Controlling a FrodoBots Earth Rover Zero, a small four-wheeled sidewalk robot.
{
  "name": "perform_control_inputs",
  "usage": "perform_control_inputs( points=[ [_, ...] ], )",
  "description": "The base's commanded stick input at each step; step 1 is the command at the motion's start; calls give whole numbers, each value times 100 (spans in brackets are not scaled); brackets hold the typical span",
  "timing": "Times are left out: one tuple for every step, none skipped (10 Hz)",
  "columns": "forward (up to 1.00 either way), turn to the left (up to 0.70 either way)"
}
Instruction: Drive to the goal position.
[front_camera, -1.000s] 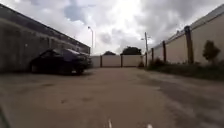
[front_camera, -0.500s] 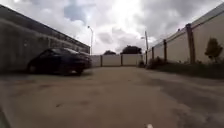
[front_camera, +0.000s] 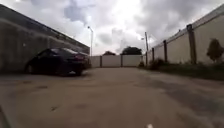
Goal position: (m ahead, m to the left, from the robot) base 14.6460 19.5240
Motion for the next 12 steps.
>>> perform_control_inputs(
  points=[
    [30,0],
    [30,0],
    [30,0],
    [30,0],
    [30,0],
    [30,0],
    [30,0],
    [30,0],
    [30,0],
    [30,0],
    [30,0],
    [30,0]
  ],
)
